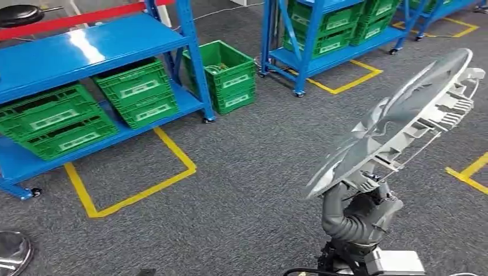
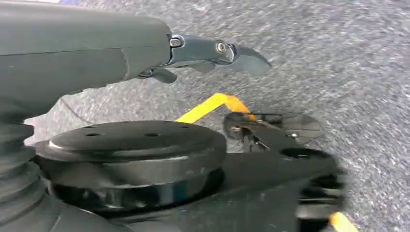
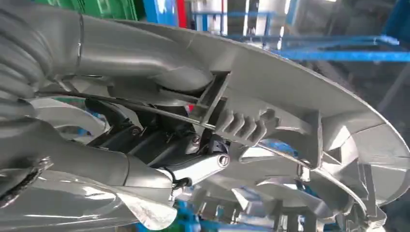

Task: Take the parts from the cabinet and place them on the table.

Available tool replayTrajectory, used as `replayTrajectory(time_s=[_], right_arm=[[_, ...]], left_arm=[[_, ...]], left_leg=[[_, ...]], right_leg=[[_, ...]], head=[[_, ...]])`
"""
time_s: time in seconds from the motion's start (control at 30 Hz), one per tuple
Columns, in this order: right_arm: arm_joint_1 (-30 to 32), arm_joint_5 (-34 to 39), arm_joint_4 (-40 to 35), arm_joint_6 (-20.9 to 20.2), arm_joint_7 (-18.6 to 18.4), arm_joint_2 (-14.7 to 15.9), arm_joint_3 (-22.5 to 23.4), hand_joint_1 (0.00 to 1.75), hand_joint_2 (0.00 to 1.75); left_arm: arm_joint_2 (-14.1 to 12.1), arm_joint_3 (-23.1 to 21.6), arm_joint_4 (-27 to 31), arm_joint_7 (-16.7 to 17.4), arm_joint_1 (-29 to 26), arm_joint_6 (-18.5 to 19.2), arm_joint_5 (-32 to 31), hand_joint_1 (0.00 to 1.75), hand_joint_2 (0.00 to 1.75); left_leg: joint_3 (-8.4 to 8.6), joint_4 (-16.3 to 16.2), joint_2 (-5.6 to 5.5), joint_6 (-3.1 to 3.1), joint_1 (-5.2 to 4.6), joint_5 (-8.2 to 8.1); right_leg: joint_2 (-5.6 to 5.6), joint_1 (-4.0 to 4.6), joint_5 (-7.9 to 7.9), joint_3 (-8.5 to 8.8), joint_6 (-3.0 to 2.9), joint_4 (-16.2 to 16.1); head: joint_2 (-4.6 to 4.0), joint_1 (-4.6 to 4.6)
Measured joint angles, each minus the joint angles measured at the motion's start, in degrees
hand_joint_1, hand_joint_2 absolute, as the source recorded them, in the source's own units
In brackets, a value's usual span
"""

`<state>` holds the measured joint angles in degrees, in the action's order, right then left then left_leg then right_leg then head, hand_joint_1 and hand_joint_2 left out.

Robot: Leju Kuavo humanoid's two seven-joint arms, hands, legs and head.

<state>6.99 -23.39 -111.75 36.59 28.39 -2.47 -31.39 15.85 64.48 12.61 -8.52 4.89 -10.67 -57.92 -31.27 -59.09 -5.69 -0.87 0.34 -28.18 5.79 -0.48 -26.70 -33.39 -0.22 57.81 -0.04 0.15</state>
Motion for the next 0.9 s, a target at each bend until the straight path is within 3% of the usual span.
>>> replayTrajectory(time_s=[0.07,0.13,0.17,0.2,0.23,0.3,0.33,0.37,0.43,0.47,0.5,0.53,0.63,0.67,0.7,0.73,0.77,0.8,0.83,0.87,0.9], right_arm=[[-0.02,-0.07,-0.02,0.00,0.07,-0.11,-0.02,1.75,1.75],[0.13,-0.28,-0.04,0.22,0.09,-0.11,-0.02,1.75,1.75],[0.40,-0.53,-0.15,0.68,0.11,-0.11,0.00,1.75,1.75],[0.35,-0.92,-0.28,1.31,0.22,-0.11,0.02,1.75,1.75],[0.34,-1.23,-0.31,1.73,0.33,-0.13,0.00,1.75,1.75],[0.54,-1.93,-0.31,2.38,0.55,-0.13,-0.07,1.75,1.75],[0.78,-2.23,-0.31,2.60,0.55,-0.11,-0.04,1.75,1.75],[1.28,-2.40,-0.35,2.71,0.55,-0.13,-0.02,1.75,1.75],[2.03,-2.91,-0.57,3.02,0.55,-0.13,-0.02,1.75,1.75],[2.43,-3.26,-0.87,3.06,0.57,-0.13,-0.02,1.75,1.75],[2.60,-3.41,-1.14,3.13,0.61,-0.13,0.00,1.75,1.75],[2.78,-3.76,-1.38,3.12,0.77,-0.22,0.00,1.75,1.75],[3.86,-4.39,-2.17,3.30,0.87,-0.28,0.26,1.75,1.75],[4.25,-4.61,-2.56,3.32,0.92,-0.39,0.30,1.75,1.75],[4.51,-4.81,-2.89,3.32,1.05,-0.52,0.44,1.75,1.75],[4.53,-5.01,-2.91,3.30,1.11,-0.61,0.50,1.75,1.75],[4.61,-5.09,-2.99,3.30,1.18,-0.72,0.55,1.75,1.75],[4.78,-5.14,-3.02,3.28,1.22,-0.74,0.68,1.75,1.75],[5.00,-5.18,-3.04,3.28,1.22,-0.74,0.77,1.75,1.75],[5.18,-5.18,-3.04,3.28,1.22,-0.74,0.87,1.75,1.75],[5.25,-5.20,-3.06,3.28,1.22,-0.74,0.96,1.75,1.75]], left_arm=[[0.06,0.00,0.00,-0.02,0.21,0.00,-0.02,0.00,1.75],[0.09,0.02,0.00,-0.02,0.20,-0.02,0.04,0.00,1.75],[0.24,0.00,0.00,-0.02,0.28,-0.02,0.04,0.00,1.75],[0.31,0.00,0.00,-0.02,0.28,-0.04,0.00,0.00,1.75],[0.28,0.00,0.00,-0.02,0.15,-0.07,-0.24,0.00,1.75],[0.22,0.00,0.00,0.09,-0.08,-0.18,-0.44,0.00,1.75],[0.11,0.02,0.00,0.15,-0.10,-0.18,-0.61,0.00,1.75],[0.04,0.00,0.00,0.22,-0.08,-0.17,-0.87,0.00,1.75],[0.04,-0.02,0.00,0.26,0.01,-0.18,-1.27,0.00,1.75],[0.02,-0.11,0.00,0.26,0.01,-0.17,-1.62,0.00,1.75],[-0.08,-0.13,0.00,0.26,0.00,-0.15,-1.73,0.00,1.75],[-0.17,-0.15,0.00,0.31,-0.01,-0.13,-2.03,0.00,1.75],[-0.41,-0.24,0.00,0.39,0.10,0.00,-2.34,0.00,1.75],[-0.41,-0.31,0.00,0.35,0.16,0.09,-2.49,0.00,1.75],[-0.44,-0.44,0.00,0.20,0.26,0.18,-2.60,0.00,1.75],[-0.44,-0.61,0.00,0.04,0.24,0.20,-2.62,0.00,1.75],[-0.48,-0.70,0.00,0.04,0.16,0.20,-2.62,0.00,1.75],[-0.50,-0.81,0.00,0.02,0.08,0.20,-2.62,0.00,1.75],[-0.57,-0.90,0.00,0.02,0.02,0.20,-2.58,0.00,1.75],[-0.59,-1.01,0.00,-0.07,0.06,0.20,-2.60,0.00,1.75],[-0.59,-1.11,0.00,-0.09,0.15,0.20,-2.60,0.00,1.75]], left_leg=[[0.10,0.95,0.88,0.13,-0.17,-0.21],[0.13,1.46,2.05,-0.29,-0.15,0.25],[0.31,2.08,3.36,-0.50,0.23,0.68],[0.28,2.26,3.89,-0.84,0.22,0.78],[0.21,2.26,4.80,-0.91,0.18,0.76],[0.11,2.25,6.79,-0.99,0.03,0.70],[0.08,2.24,7.67,-0.98,0.03,0.70],[0.09,2.24,8.51,-0.96,0.03,0.68],[0.22,2.18,9.85,-0.72,0.04,0.53],[0.42,2.13,10.37,-0.44,0.04,0.35],[0.52,1.99,10.81,-0.05,-0.47,0.12],[0.47,1.66,11.32,0.36,-0.65,-0.04],[0.77,1.69,13.13,0.85,-0.56,0.00],[0.75,1.58,13.08,1.32,-0.40,-0.64],[0.30,-0.15,9.58,1.64,-0.12,-2.31],[-1.06,-3.46,7.66,1.69,0.05,-4.48],[-3.28,-8.78,6.60,1.72,0.04,-7.14],[-5.43,-13.64,6.23,1.71,0.01,-9.03],[-6.71,-16.45,6.07,1.62,0.01,-9.59],[-6.73,-16.38,5.95,1.43,0.00,-8.60],[-5.74,-13.98,5.80,1.21,0.00,-6.53]], right_leg=[[1.24,-0.46,0.44,-0.89,0.77,0.04],[2.56,-0.52,0.98,-1.34,1.68,-0.34],[1.28,-0.51,0.33,-2.09,1.69,0.39],[-2.04,-0.11,-1.40,-3.22,1.84,2.55],[-3.95,-0.17,-3.63,-5.06,2.15,6.45],[-5.29,-0.32,-7.48,-9.06,2.60,15.24],[-5.47,-0.39,-7.87,-9.94,2.78,17.40],[-5.69,-0.54,-6.81,-9.24,2.91,16.58],[-6.75,-0.75,-2.70,-4.27,2.96,8.25],[-8.67,-0.75,-0.86,-0.90,2.90,2.73],[-11.74,-0.30,-1.71,0.56,2.96,-0.13],[-10.74,-0.27,-1.28,1.08,1.93,-0.42],[-8.72,-0.04,-1.19,0.42,1.05,-0.19],[-8.06,-0.39,-0.84,0.59,0.44,-0.49],[-7.43,-0.43,-0.72,0.51,0.19,-0.48],[-6.82,-0.43,-0.67,0.43,-0.09,-0.48],[-5.98,-0.38,-0.68,0.36,-0.22,-0.48],[-5.12,-0.29,-0.61,0.32,-0.33,-0.46],[-4.31,-0.18,-0.58,0.33,-0.38,-0.45],[-3.44,-0.11,-0.56,0.36,-0.39,-0.43],[-2.61,-0.07,-0.54,0.36,-0.39,-0.35]], head=[[0.00,-0.26],[0.00,-0.26],[0.00,-0.31],[0.00,0.44],[0.00,0.74],[0.00,0.68],[0.00,0.68],[0.00,0.68],[0.00,0.68],[0.00,0.70],[0.00,0.72],[0.00,0.72],[0.00,0.57],[0.00,0.55],[0.00,0.30],[0.00,0.17],[0.00,0.00],[0.00,0.02],[0.00,0.00],[0.00,0.04],[0.00,0.02]])
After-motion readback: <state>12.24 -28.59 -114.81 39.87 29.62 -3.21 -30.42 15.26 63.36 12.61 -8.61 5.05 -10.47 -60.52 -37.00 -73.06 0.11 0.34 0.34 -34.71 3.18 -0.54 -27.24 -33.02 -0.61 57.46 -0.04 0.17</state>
